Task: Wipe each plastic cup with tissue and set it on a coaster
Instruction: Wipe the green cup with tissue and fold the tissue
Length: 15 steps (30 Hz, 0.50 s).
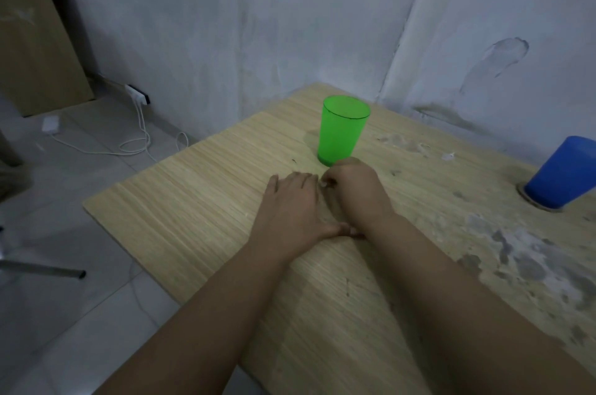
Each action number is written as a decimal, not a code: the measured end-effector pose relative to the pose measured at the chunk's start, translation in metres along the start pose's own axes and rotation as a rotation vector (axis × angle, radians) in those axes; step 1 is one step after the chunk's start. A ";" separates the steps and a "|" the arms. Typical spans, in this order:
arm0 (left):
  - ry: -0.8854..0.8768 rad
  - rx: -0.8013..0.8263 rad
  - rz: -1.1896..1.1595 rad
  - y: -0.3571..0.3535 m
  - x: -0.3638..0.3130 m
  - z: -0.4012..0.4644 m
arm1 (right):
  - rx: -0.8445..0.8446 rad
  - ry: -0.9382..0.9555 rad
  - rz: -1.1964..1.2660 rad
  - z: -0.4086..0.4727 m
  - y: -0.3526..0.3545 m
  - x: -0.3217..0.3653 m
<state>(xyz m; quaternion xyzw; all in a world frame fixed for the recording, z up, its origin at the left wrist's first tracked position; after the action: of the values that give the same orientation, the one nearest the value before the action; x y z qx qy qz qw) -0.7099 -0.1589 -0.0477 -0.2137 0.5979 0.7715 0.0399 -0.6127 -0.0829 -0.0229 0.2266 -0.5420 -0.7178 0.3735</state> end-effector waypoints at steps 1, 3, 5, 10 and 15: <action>0.003 0.014 -0.002 0.000 0.000 0.000 | -0.003 0.082 0.039 -0.005 0.004 0.005; 0.002 0.031 -0.001 0.000 -0.001 0.000 | 0.033 0.201 0.136 -0.019 0.015 0.008; 0.007 0.042 0.006 0.000 0.000 -0.001 | 0.124 0.269 0.190 -0.028 0.023 0.006; 0.000 0.045 0.003 0.002 0.000 -0.001 | 0.259 0.258 0.232 -0.033 0.040 -0.004; -0.051 0.062 0.030 0.002 -0.003 -0.001 | 0.001 -0.022 0.234 -0.014 0.039 -0.030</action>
<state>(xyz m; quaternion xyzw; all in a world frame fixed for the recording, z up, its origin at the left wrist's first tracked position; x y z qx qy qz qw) -0.7072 -0.1599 -0.0448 -0.1839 0.6235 0.7582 0.0501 -0.5725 -0.0732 0.0072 0.1540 -0.5694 -0.6715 0.4486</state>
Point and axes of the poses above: each hand's wrist, its own z-axis towards the middle knuckle, its own y-axis out of the back of the hand, x = y × z, the point moved 2 cm from there along z, towards the middle knuckle, and after that the axes turned 11 degrees about y, right-handed, at the moved point
